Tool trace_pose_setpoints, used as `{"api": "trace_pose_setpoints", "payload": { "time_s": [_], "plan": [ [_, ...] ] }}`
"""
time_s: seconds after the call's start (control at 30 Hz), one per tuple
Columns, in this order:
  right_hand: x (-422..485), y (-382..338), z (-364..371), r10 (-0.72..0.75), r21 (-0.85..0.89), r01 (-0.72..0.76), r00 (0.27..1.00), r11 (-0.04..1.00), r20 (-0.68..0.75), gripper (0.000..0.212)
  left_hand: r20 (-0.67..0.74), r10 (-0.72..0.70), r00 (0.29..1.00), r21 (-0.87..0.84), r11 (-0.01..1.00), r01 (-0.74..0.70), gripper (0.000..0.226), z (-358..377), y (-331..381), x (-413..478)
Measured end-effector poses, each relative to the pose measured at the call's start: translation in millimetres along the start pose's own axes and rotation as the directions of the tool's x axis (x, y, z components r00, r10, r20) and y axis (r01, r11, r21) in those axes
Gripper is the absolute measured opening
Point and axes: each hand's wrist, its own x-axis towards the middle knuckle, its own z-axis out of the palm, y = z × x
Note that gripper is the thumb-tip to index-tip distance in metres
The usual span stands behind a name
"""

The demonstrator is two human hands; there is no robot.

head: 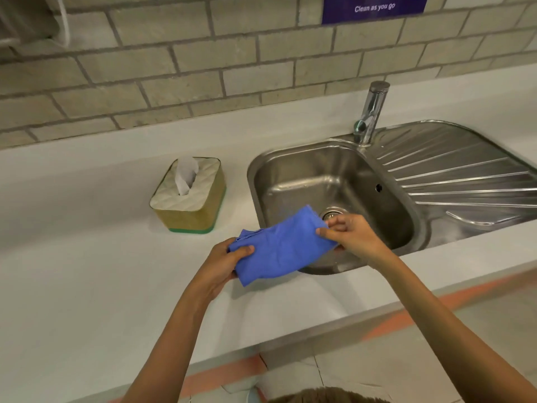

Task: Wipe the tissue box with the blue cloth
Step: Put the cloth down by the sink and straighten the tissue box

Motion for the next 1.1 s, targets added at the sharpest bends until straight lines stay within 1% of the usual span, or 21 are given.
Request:
{"api": "trace_pose_setpoints", "payload": {
  "time_s": [0.1,0.2,0.27,0.33,0.4,0.47,0.5,0.53,0.57,0.63,0.7,0.83,0.9,0.97,1.1],
  "plan": [
    [-15.1,23.7,-38.0,0.109,-0.083,-0.108,0.994,0.991,-0.002,0.014,0.037,-0.049,0.998,0.118,0.992,0.045,0.014,32.6,-5.9,-0.4],
    [-29.8,47.3,-68.1,0.222,-0.197,-0.212,0.975,0.957,0.03,0.015,0.056,-0.095,0.994,0.15,0.985,0.086,0.008,62.1,-16.6,-1.4],
    [-37.6,60.6,-81.2,0.266,-0.293,-0.241,0.963,0.925,0.051,0.016,0.051,-0.107,0.993,0.198,0.976,0.095,0.005,78.3,-26.5,-3.6],
    [-42.3,71.2,-87.8,0.273,-0.388,-0.235,0.961,0.891,0.044,0.016,-0.004,-0.089,0.996,0.288,0.954,0.086,0.01,90.0,-36.7,-5.3],
    [-44.5,78.9,-89.6,0.237,-0.47,-0.211,0.971,0.857,-0.003,0.015,-0.118,-0.017,0.993,0.436,0.897,0.067,0.018,96.9,-44.7,-5.5],
    [-44.7,82.5,-89.6,0.201,-0.527,-0.199,0.978,0.826,-0.054,0.015,-0.221,0.065,0.973,0.62,0.78,0.089,0.019,101.7,-48.6,-6.5],
    [-44.2,83.1,-90.1,0.185,-0.545,-0.193,0.98,0.816,-0.07,0.019,-0.264,0.1,0.959,0.686,0.719,0.113,0.019,103.9,-49.0,-8.0],
    [-42.9,82.5,-90.6,0.164,-0.559,-0.182,0.983,0.809,-0.082,0.026,-0.299,0.128,0.946,0.721,0.68,0.136,0.023,105.9,-48.7,-9.6],
    [-40.8,80.8,-90.9,0.133,-0.566,-0.164,0.987,0.808,-0.094,0.033,-0.324,0.145,0.935,0.732,0.665,0.15,0.028,107.0,-49.0,-10.5],
    [-35.4,74.5,-89.8,0.051,-0.542,-0.103,0.993,0.834,-0.111,0.041,-0.344,0.161,0.925,0.72,0.677,0.15,0.035,107.7,-49.2,-11.3],
    [-29.8,67.6,-83.7,-0.014,-0.494,-0.044,0.993,0.868,-0.113,0.04,-0.353,0.169,0.92,0.697,0.703,0.138,0.037,106.7,-48.1,-11.6],
    [-17.4,51.9,-63.4,-0.058,-0.467,0.0,0.992,0.884,-0.11,0.035,-0.341,0.21,0.916,0.607,0.794,0.044,0.031,101.8,-35.9,-8.8],
    [-10.2,40.2,-51.1,-0.074,-0.444,0.022,0.992,0.896,-0.099,0.034,-0.326,0.211,0.922,0.522,0.853,-0.011,0.025,96.8,-24.9,-6.1],
    [-3.4,26.5,-37.8,-0.094,-0.416,0.053,0.992,0.908,-0.079,0.033,-0.312,0.185,0.932,0.415,0.909,-0.041,0.024,90.0,-11.3,-3.7],
    [11.7,-2.9,-9.0,-0.148,-0.409,0.12,0.988,0.905,-0.038,0.033,-0.325,0.15,0.934,0.237,0.969,-0.073,0.023,70.3,17.1,0.3]
  ]
}}
